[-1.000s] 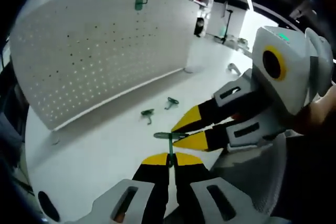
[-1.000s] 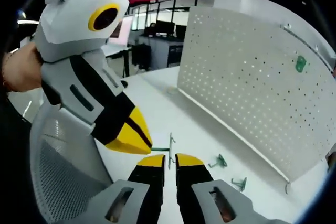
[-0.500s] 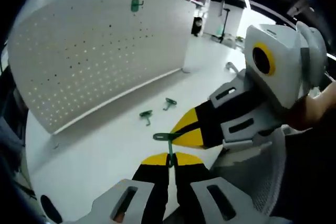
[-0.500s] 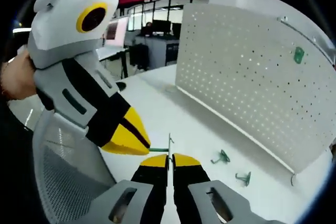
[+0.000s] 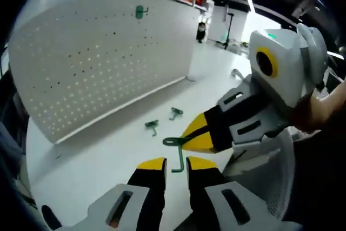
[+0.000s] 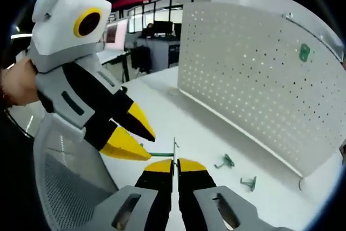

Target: Insert the hook assembly into the mounting plate slot until the hook locks in place.

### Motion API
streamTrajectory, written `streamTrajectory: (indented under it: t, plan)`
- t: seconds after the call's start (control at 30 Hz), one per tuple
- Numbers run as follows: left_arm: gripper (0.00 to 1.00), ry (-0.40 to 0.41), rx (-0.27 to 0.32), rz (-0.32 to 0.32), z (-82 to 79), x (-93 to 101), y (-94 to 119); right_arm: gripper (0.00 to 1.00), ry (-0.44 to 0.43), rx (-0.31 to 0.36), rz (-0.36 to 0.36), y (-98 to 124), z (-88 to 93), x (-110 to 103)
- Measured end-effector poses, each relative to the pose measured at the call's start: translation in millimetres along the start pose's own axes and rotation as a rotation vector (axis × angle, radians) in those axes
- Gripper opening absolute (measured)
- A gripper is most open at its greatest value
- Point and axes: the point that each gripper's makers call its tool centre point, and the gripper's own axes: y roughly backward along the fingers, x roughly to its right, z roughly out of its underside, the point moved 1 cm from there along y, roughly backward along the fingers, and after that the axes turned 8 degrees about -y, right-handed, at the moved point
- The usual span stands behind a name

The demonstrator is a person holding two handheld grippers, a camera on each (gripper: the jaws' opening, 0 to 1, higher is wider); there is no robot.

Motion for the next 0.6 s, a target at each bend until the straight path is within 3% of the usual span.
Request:
streamTrajectory:
  t: [0.2, 0.4, 0.5, 0.6]
  plan:
    - [0.36, 0.019, 0.019, 0.013, 1.5, -2.3, 2.0, 0.00, 0.006, -0.001, 0.021, 2.7, -0.7, 8.9]
    - [0.55, 0.112, 0.108, 0.077, -10.1, 5.7, 5.6, 0.00, -0.008, 0.005, 0.033, 4.8, -2.9, 17.5]
    - [0.68, 0.107, 0.145, 0.083, -15.7, 6.8, 10.4, 0.00, -0.009, 0.007, 0.039, 6.1, -3.7, 20.6]
    - [0.74, 0.103, 0.158, 0.083, -17.4, 7.2, 13.7, 0.00, -0.011, 0.010, 0.044, 7.0, -4.6, 24.1]
